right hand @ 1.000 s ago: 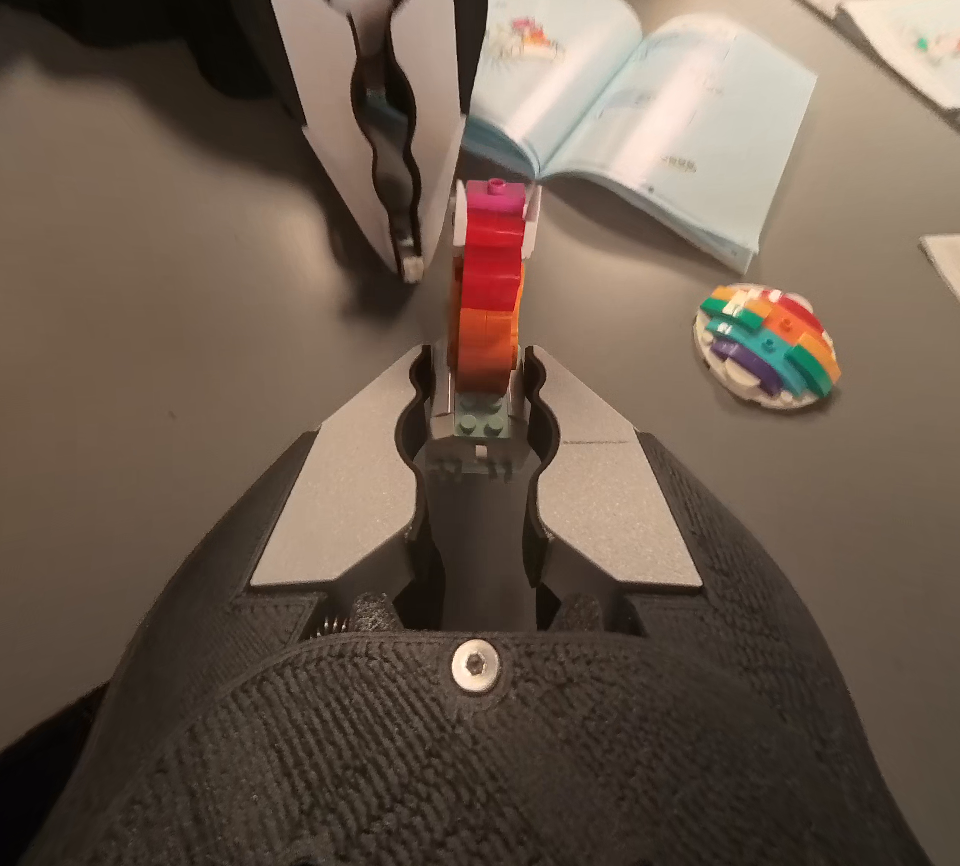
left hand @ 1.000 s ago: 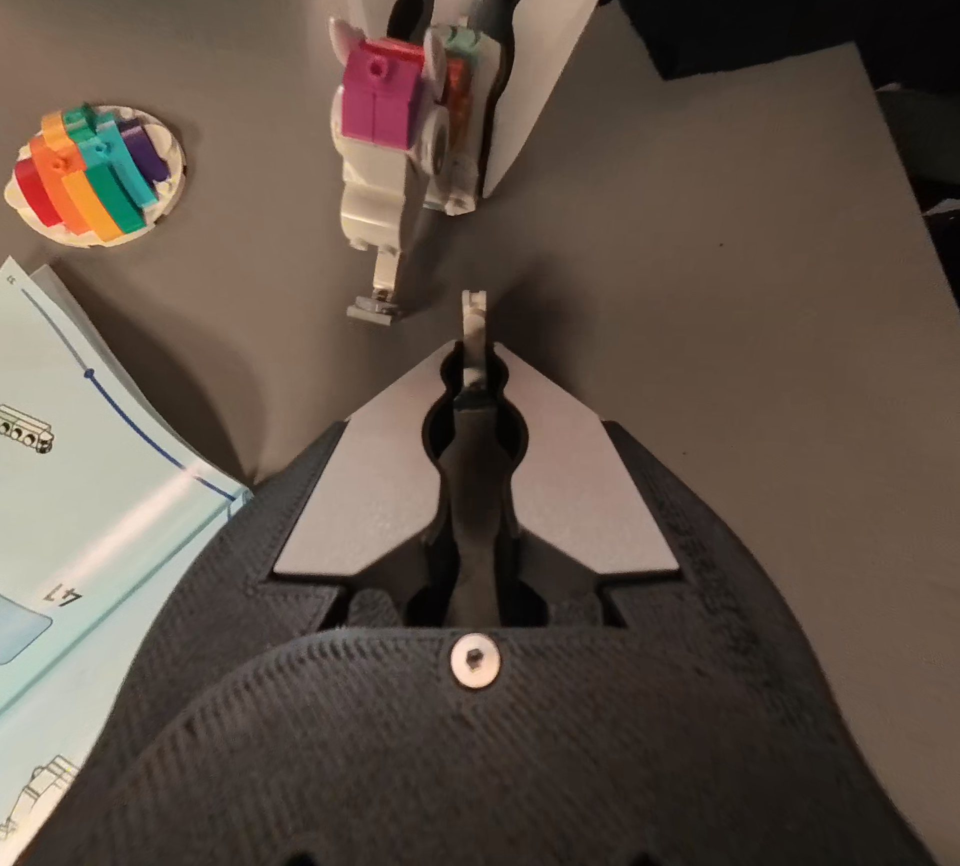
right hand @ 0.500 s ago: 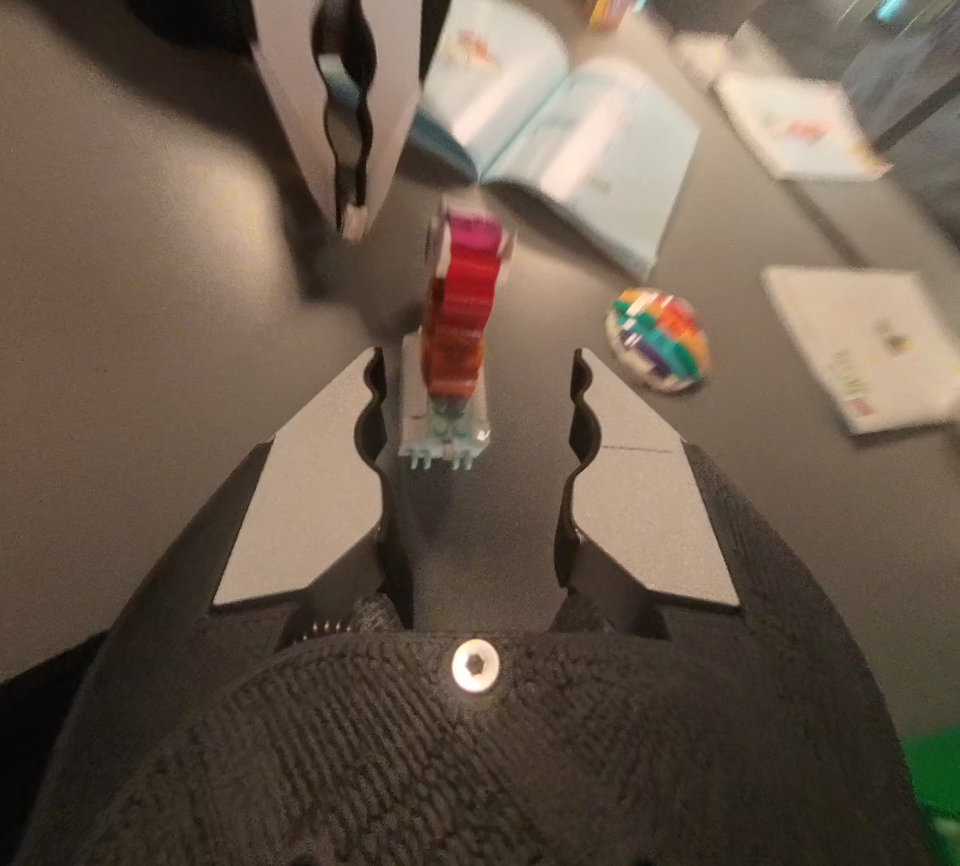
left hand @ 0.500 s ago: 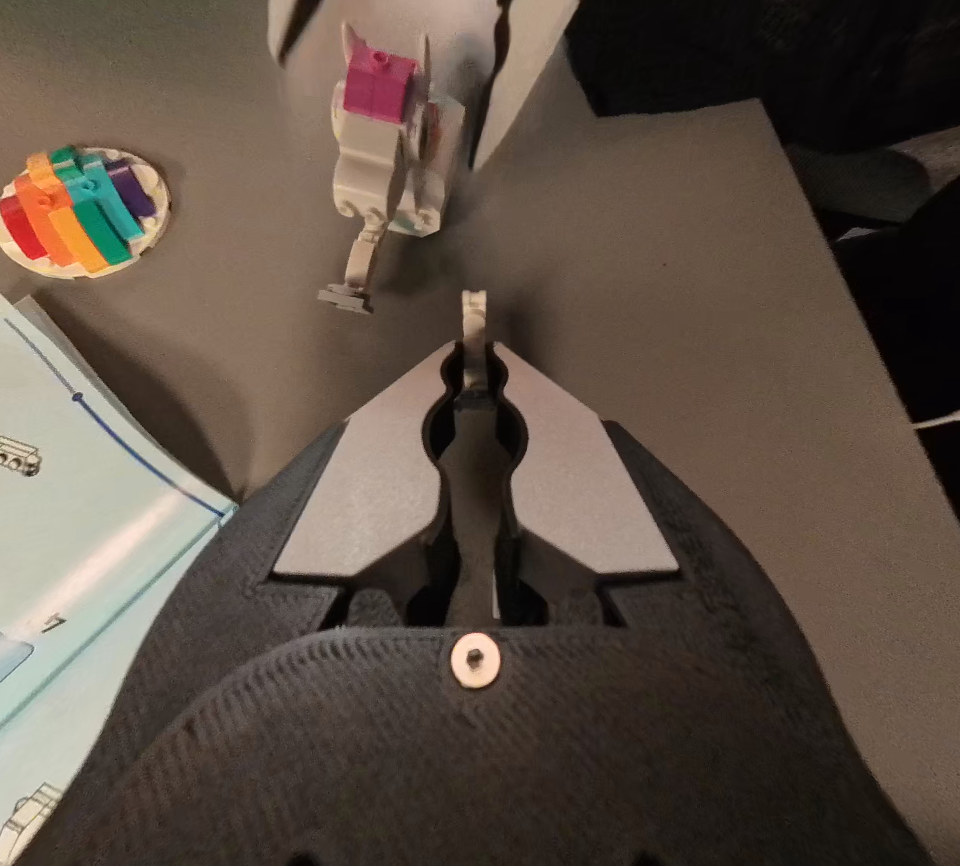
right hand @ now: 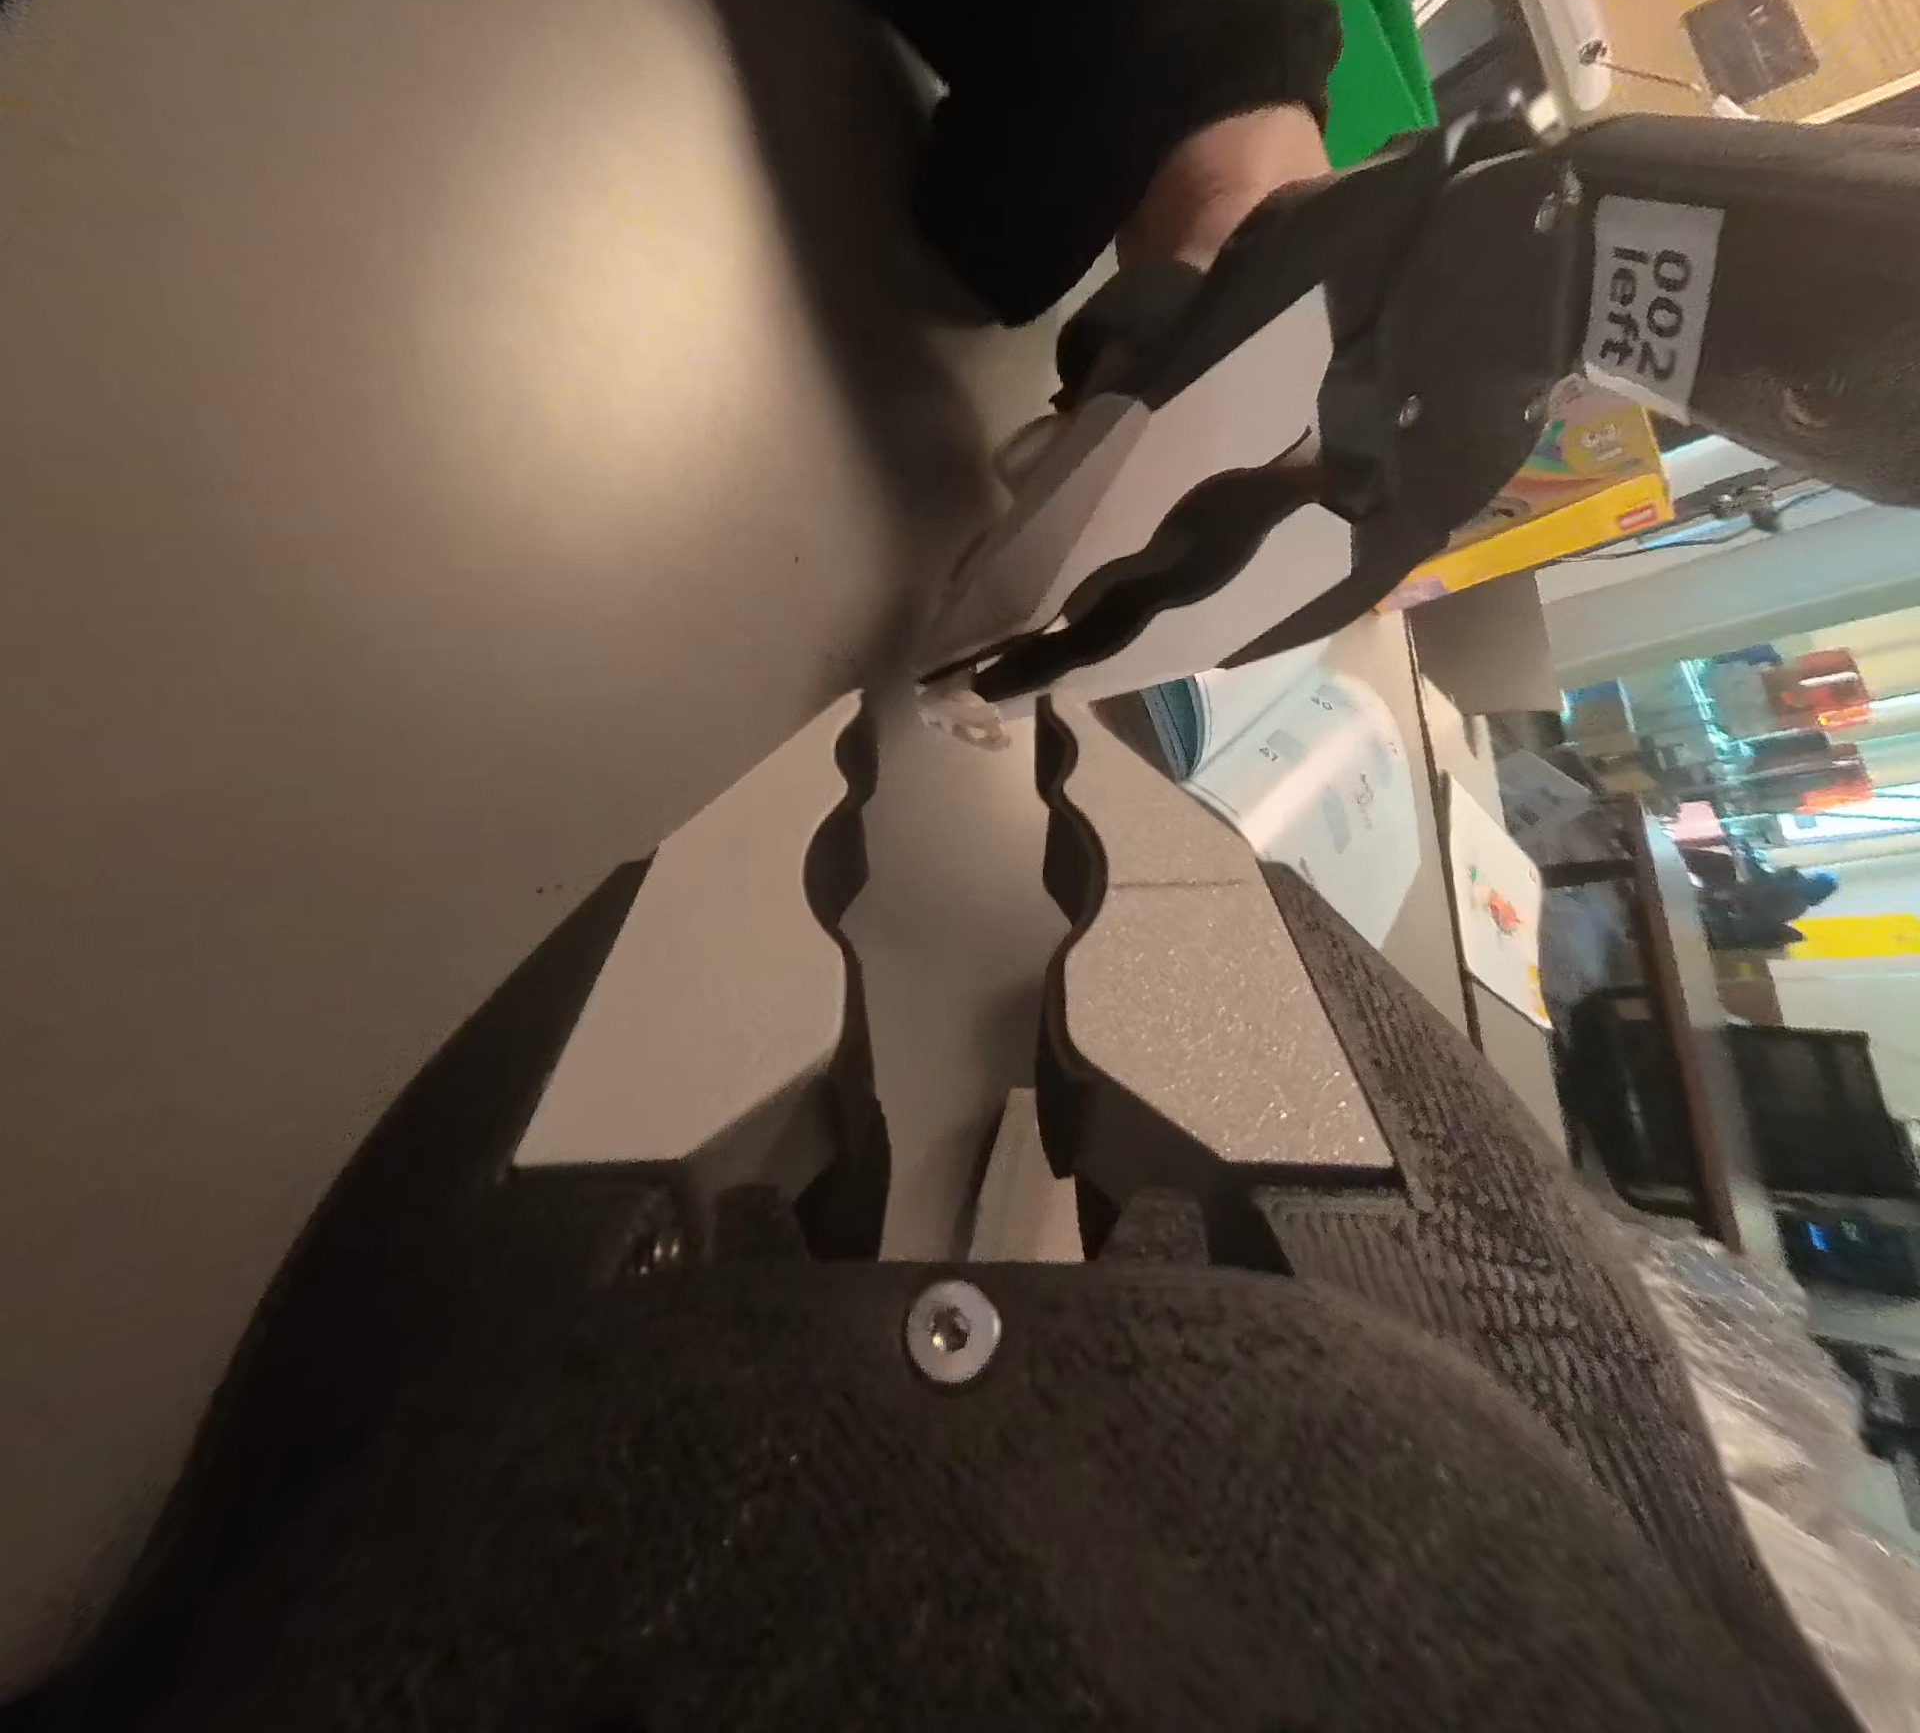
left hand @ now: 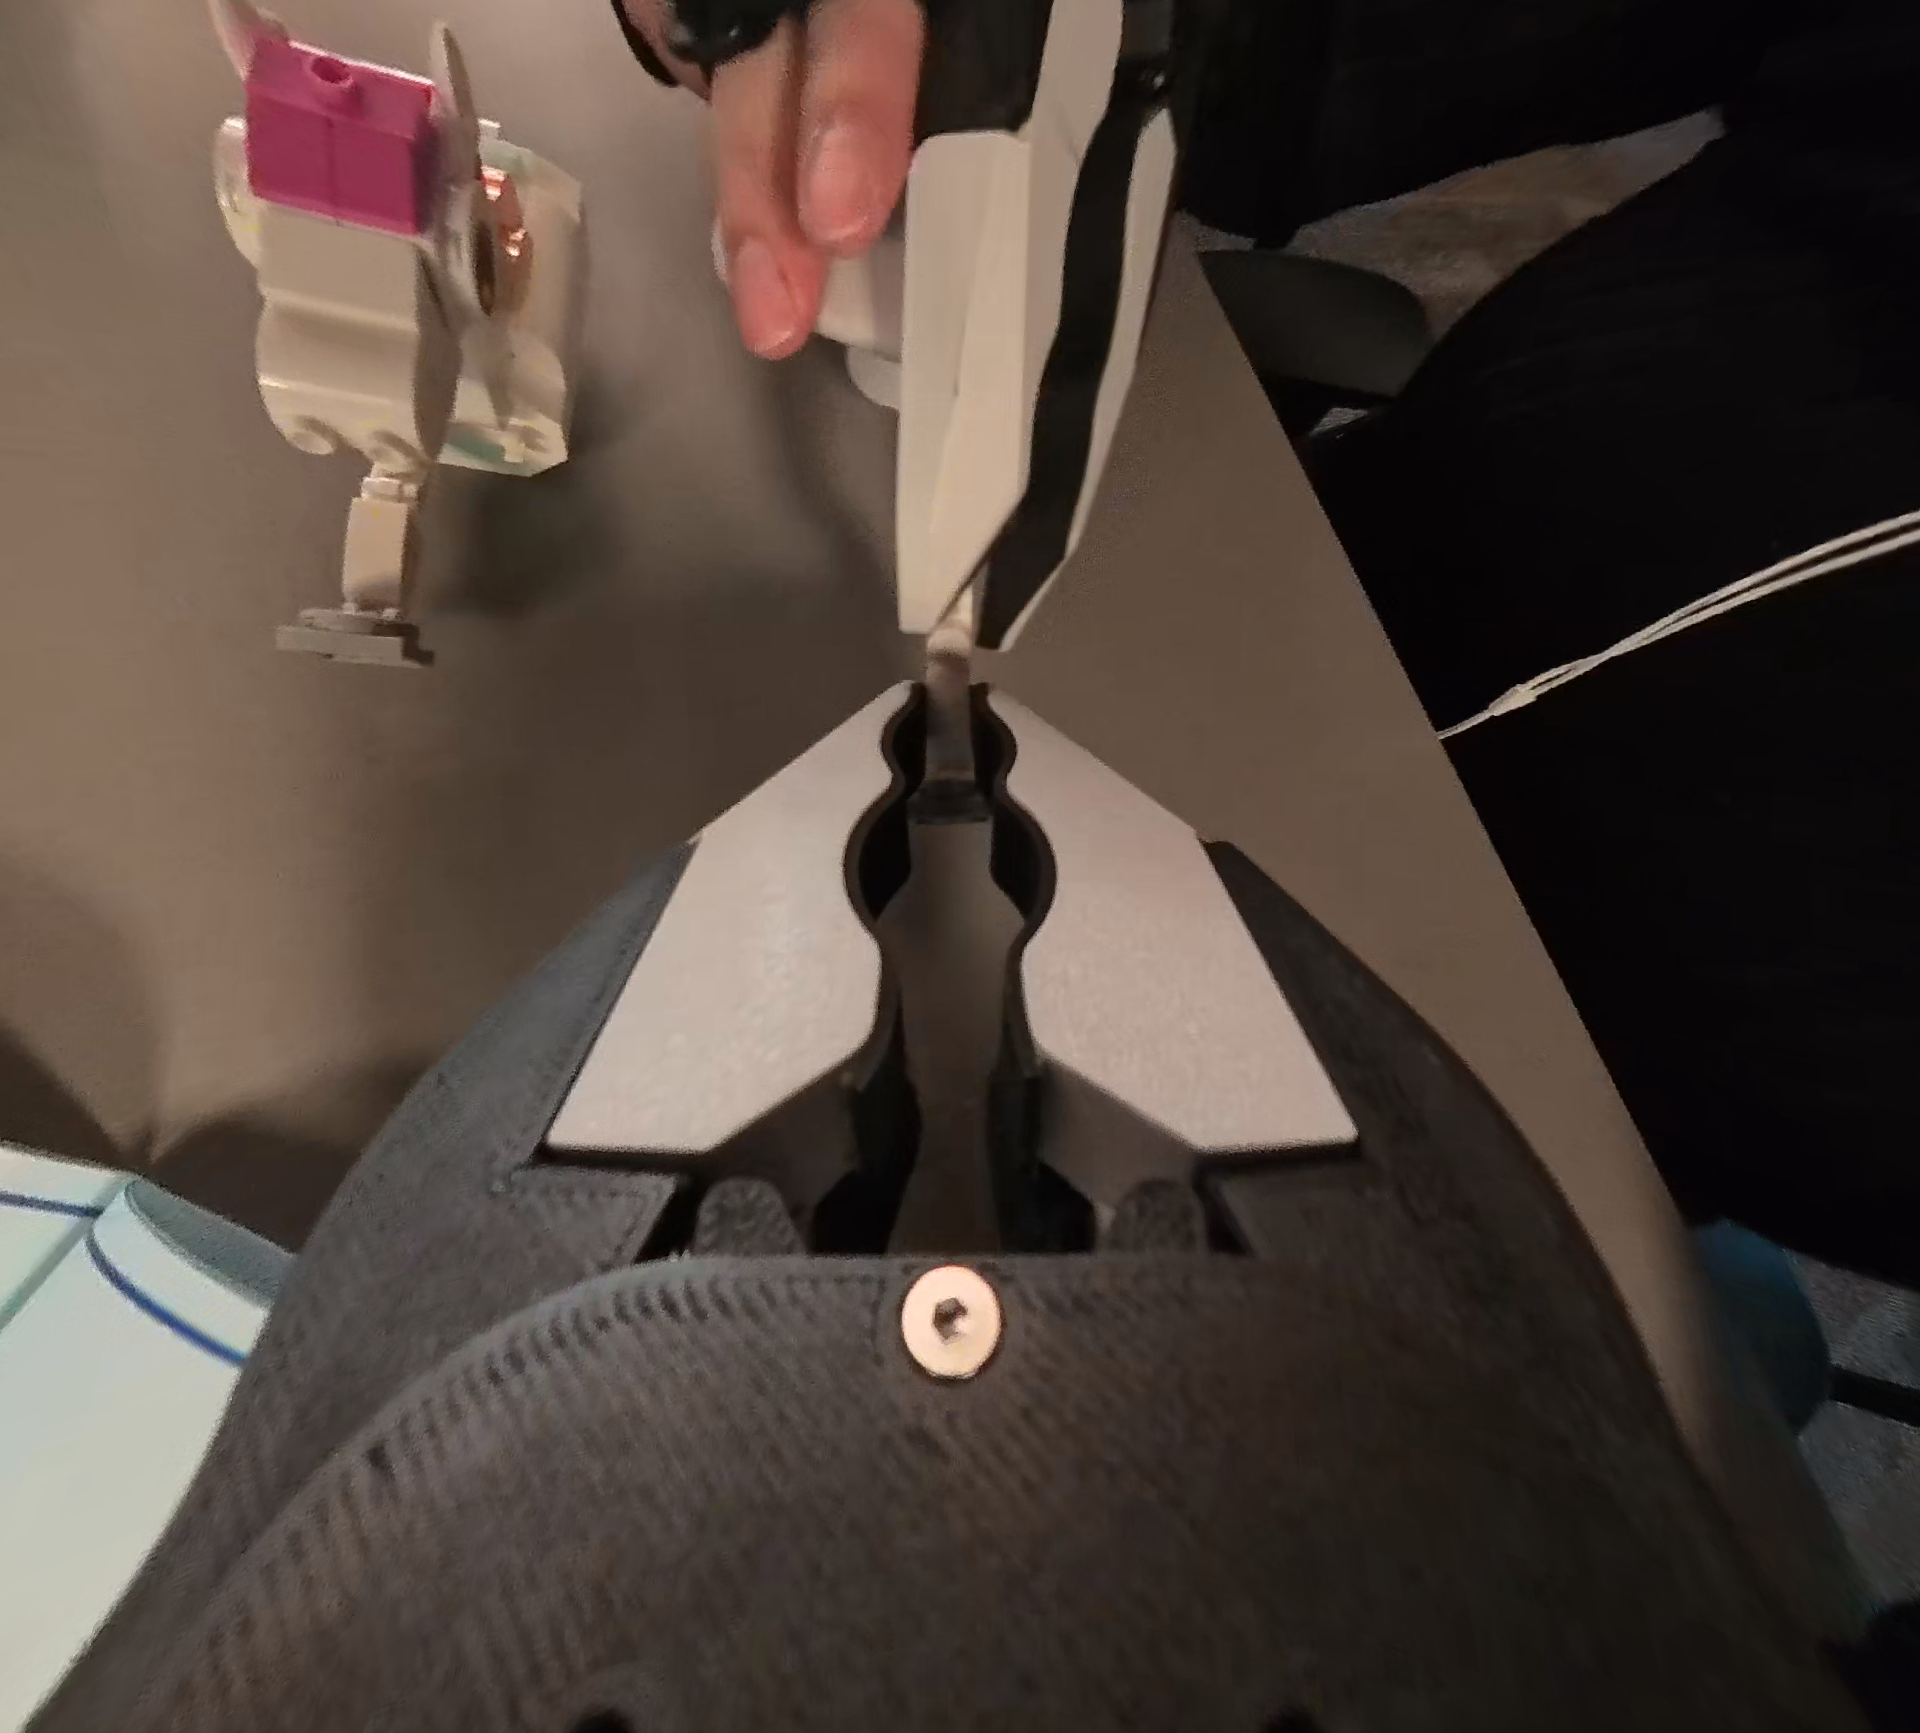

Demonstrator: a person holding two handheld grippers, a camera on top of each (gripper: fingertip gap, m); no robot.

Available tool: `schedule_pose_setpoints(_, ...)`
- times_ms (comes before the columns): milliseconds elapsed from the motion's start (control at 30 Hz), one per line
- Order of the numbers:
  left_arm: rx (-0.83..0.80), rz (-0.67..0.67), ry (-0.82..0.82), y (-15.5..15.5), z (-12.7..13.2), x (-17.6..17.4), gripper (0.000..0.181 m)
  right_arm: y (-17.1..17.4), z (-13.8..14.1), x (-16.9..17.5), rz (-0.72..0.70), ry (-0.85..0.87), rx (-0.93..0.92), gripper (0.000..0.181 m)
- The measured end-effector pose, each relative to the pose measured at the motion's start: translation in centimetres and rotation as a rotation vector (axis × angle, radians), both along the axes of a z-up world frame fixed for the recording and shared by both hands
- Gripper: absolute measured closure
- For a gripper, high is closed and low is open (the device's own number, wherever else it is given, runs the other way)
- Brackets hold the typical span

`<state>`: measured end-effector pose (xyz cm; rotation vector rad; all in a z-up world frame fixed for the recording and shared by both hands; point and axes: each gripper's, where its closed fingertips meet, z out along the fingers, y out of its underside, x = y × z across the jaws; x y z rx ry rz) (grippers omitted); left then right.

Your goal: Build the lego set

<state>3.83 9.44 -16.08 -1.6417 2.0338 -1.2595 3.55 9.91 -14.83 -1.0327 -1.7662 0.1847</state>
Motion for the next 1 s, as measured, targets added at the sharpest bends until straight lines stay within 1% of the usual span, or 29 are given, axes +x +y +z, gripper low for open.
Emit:
schedule_pose_setpoints(133,-0.038,-0.013,-0.021,-0.4,0.5,0.1,0.173,0.0,0.2,0.0,0.0,0.01,0.005,0.16)
schedule_pose_setpoints(233,-0.042,-0.021,-0.008,-0.6,0.3,0.0,0.173,-0.2,0.1,-0.2,0.006,0.003,0.024,0.165)
schedule_pose_setpoints(333,-0.033,-0.002,-0.019,-0.1,0.3,0.0,0.173,0.3,0.1,0.1,-0.013,-0.008,0.039,0.171)
schedule_pose_setpoints(400,-0.042,0.043,-0.072,1.0,1.1,0.1,0.173,1.3,0.6,0.5,-0.063,0.014,0.084,0.175)
schedule_pose_setpoints(467,-0.086,0.08,-0.152,2.0,2.2,0.2,0.173,2.3,1.6,0.7,-0.121,0.06,0.119,0.177)
schedule_pose_setpoints(533,-0.112,0.114,-0.23,2.9,3.0,0.3,0.173,3.2,2.3,0.8,-0.176,0.101,0.12,0.177)
schedule_pose_setpoints(567,-0.098,0.137,-0.274,3.4,3.3,0.5,0.17,3.5,2.4,0.9,-0.196,0.118,0.112,0.177)
schedule_pose_setpoints(633,0.011,0.2,-0.366,4.8,4.1,0.7,0.147,4.2,2.8,1.2,-0.239,0.159,0.086,0.177)
schedule_pose_setpoints(667,0.122,0.226,-0.413,5.5,4.5,0.7,0.14,4.7,3.1,1.4,-0.266,0.183,0.074,0.177)
schedule_pose_setpoints(700,0.282,0.263,-0.451,6.4,4.8,0.7,0.136,5.1,3.2,1.6,-0.292,0.2,0.058,0.177)
schedule_pose_setpoints(733,0.459,0.29,-0.491,7.1,5.3,0.6,0.136,5.4,3.3,1.8,-0.313,0.215,0.04,0.177)
schedule_pose_setpoints(767,0.629,0.287,-0.537,7.1,5.8,0.5,0.138,5.6,3.3,1.8,-0.325,0.224,0.023,0.177)
schedule_pose_setpoints(833,0.917,0.266,-0.604,6.7,6.4,0.6,0.148,5.8,3.4,1.8,-0.344,0.238,0.012,0.178)
schedule_pose_setpoints(867,0.99,0.236,-0.591,6.2,6.0,0.9,0.15,5.7,3.4,1.8,-0.34,0.241,0.009,0.178)
schedule_pose_setpoints(933,1.046,0.199,-0.567,5.6,5.3,1.4,0.15,5.6,3.5,1.6,-0.338,0.25,-0.004,0.177)
schedule_pose_setpoints(1000,1.104,0.183,-0.557,5.5,5.0,1.5,0.153,5.6,3.6,1.6,-0.334,0.255,-0.004,0.178)
